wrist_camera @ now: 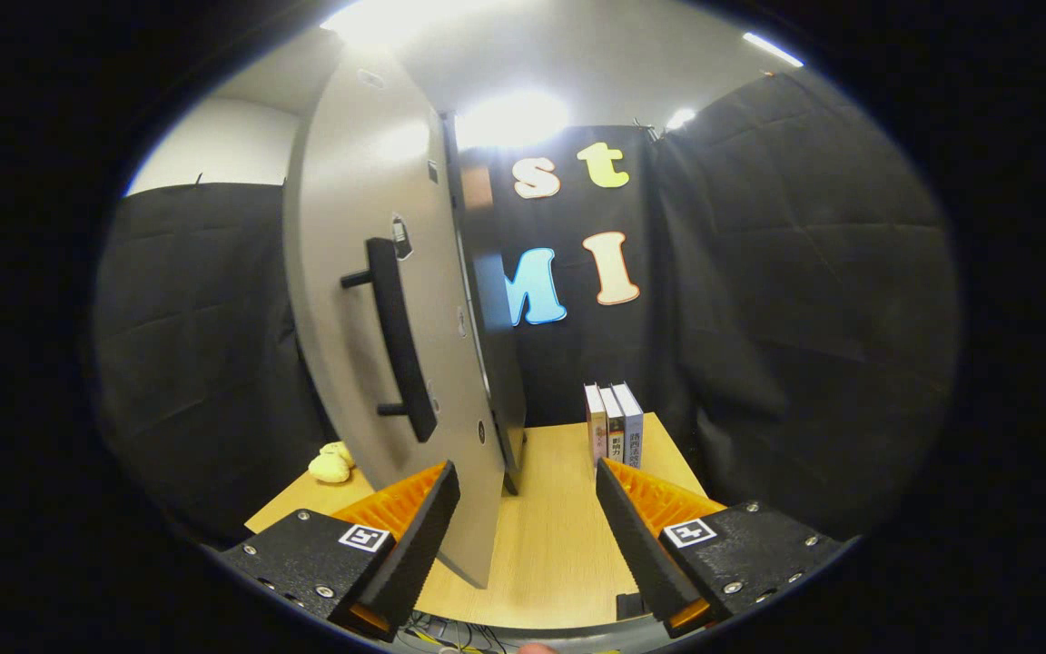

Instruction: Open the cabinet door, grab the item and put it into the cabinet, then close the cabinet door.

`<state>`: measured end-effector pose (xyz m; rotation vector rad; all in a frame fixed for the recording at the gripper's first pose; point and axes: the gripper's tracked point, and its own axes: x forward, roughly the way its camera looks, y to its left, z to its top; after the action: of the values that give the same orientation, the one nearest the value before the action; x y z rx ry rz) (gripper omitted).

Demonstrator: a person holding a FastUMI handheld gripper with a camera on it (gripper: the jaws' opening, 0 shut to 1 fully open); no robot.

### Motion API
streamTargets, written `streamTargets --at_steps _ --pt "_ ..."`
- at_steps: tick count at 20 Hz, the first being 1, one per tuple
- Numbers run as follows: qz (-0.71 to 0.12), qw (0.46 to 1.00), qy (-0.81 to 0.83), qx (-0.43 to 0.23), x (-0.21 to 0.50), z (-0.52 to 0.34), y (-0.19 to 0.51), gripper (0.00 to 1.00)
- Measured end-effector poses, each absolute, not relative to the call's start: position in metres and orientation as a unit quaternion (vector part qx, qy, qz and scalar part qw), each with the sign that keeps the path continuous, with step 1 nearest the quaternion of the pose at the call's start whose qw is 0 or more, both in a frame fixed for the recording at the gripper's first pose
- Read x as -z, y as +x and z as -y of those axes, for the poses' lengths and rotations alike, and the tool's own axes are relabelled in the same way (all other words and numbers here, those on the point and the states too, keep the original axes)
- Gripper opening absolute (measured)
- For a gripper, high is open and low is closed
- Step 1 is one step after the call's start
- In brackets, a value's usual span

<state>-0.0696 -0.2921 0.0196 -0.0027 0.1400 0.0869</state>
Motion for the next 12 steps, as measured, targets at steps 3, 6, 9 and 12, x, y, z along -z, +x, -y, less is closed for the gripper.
streamTargets --at_steps 3,6,9,12 --pt "-0.061 0.996 -0.013 -0.057 -0.034 0.281 -0.049 0.94" --pt "-0.056 0.994 -0.058 -0.074 -0.036 0.261 -0.047 0.92" --pt "-0.042 0.992 -0.094 -0.069 -0.038 0.256 -0.047 0.91" --pt "-0.057 0.994 -0.064 -0.069 -0.031 0.241 -0.049 0.91"
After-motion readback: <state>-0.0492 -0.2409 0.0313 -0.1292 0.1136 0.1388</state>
